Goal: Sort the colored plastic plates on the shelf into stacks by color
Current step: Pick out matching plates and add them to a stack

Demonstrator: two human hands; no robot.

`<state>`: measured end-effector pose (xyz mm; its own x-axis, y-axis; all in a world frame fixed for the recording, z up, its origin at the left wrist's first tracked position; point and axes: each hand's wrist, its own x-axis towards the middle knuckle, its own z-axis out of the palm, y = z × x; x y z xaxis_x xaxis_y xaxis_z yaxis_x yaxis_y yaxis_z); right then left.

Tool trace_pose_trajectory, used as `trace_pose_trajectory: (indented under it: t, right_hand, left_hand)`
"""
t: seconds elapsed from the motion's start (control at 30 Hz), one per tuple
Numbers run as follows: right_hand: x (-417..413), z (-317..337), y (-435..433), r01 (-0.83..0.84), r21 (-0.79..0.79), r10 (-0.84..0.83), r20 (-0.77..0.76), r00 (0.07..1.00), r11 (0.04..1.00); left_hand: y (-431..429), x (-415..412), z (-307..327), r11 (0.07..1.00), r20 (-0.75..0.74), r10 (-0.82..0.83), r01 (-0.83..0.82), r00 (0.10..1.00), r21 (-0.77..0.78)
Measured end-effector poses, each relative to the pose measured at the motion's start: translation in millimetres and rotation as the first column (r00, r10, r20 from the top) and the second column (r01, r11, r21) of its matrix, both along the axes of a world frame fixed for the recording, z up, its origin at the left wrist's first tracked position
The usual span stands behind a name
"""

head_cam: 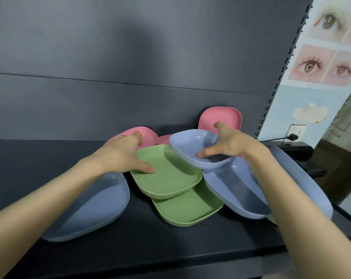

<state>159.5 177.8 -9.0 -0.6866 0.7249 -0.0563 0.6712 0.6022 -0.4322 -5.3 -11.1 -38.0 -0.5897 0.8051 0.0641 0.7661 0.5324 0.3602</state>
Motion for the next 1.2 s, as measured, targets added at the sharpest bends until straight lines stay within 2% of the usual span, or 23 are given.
trace_pose_trajectory:
  t: [0.13, 0.23, 0.37, 0.5, 0.63, 0.73, 0.93, 1.07, 1.2]
  right_hand:
    - [-2, 2, 5, -0.012, -0.010, 0.012, -0.035, 0.999, 1.000]
    - [-1, 3, 6, -0.019, -0.017, 0.017, -0.112, 0.994, 1.000]
    - [3, 9, 6, -0.083, -0.085, 0.054, -0.301, 0.952, 0.993]
    - [8, 19, -8, -0.179, -0.112, 0.100, -0.502, 0.859, 0.977]
    - [8, 28, -30, -0.181, -0.120, 0.061, -0.645, 0.762, 0.976]
    - [0, 31, -51, -0.140, -0.058, 0.062, -0.685, 0.726, 0.988]
    - [-25, 25, -111, -0.148, -0.037, 0.065, -0.777, 0.626, 0.988]
    - [-48, 19, -167, -0.199, -0.024, 0.099, -0.804, 0.586, 0.980]
    - [-79, 6, -235, -0.265, -0.062, 0.095, -0.835, 0.542, 0.962]
  left_hand:
    - [2, -5, -1, 0.996, 0.068, 0.060, -0.064, 0.996, 0.057]
    - [3, -8, 2, 0.984, 0.186, 0.068, -0.097, 0.980, 0.149]
    - [-3, -10, 9, 0.952, 0.357, 0.047, -0.149, 0.933, 0.267]
    - [-16, -6, 18, 0.915, 0.482, -0.002, -0.192, 0.876, 0.354]
    - [-40, 2, 25, 0.848, 0.516, -0.039, -0.245, 0.856, 0.470]
    - [-62, 7, 23, 0.792, 0.579, -0.064, -0.312, 0.813, 0.525]
    - [-123, 7, 19, 0.646, 0.665, -0.143, -0.440, 0.733, 0.624]
    - [-180, -2, 16, 0.525, 0.657, -0.144, -0.506, 0.740, 0.685]
    - [-249, -22, 6, 0.456, 0.621, -0.097, -0.520, 0.778, 0.722]
